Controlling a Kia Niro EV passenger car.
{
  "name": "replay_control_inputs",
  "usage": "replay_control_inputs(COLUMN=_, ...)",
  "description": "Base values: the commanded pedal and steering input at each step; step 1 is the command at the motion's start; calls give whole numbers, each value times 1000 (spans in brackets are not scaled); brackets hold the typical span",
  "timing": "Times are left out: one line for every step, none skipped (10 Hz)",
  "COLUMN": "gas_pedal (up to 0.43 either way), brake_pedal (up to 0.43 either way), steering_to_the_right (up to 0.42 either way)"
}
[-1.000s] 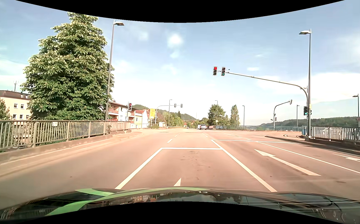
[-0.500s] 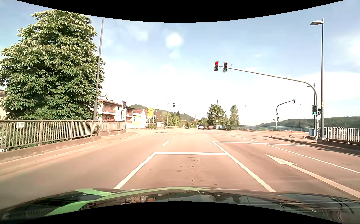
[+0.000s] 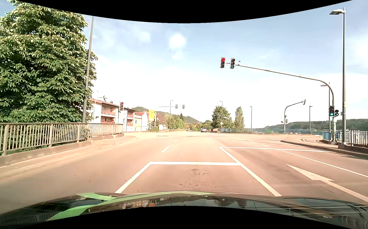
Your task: Follow the waypoints while adhering to traffic rules and regulations
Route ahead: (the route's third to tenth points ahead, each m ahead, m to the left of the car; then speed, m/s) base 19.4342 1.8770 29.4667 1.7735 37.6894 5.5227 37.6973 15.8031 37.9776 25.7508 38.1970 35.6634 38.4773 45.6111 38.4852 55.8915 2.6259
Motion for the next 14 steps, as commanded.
replay_control_inputs(gas_pedal=0, brake_pedal=128, steering_to_the_right=4)
replay_control_inputs(gas_pedal=0, brake_pedal=128, steering_to_the_right=5)
replay_control_inputs(gas_pedal=0, brake_pedal=140, steering_to_the_right=7)
replay_control_inputs(gas_pedal=0, brake_pedal=152, steering_to_the_right=9)
replay_control_inputs(gas_pedal=0, brake_pedal=159, steering_to_the_right=10)
replay_control_inputs(gas_pedal=0, brake_pedal=140, steering_to_the_right=12)
replay_control_inputs(gas_pedal=0, brake_pedal=134, steering_to_the_right=12)
replay_control_inputs(gas_pedal=0, brake_pedal=122, steering_to_the_right=12)
replay_control_inputs(gas_pedal=0, brake_pedal=116, steering_to_the_right=13)
replay_control_inputs(gas_pedal=0, brake_pedal=116, steering_to_the_right=12)
replay_control_inputs(gas_pedal=0, brake_pedal=116, steering_to_the_right=10)
replay_control_inputs(gas_pedal=0, brake_pedal=116, steering_to_the_right=4)
replay_control_inputs(gas_pedal=0, brake_pedal=110, steering_to_the_right=1)
replay_control_inputs(gas_pedal=0, brake_pedal=104, steering_to_the_right=1)
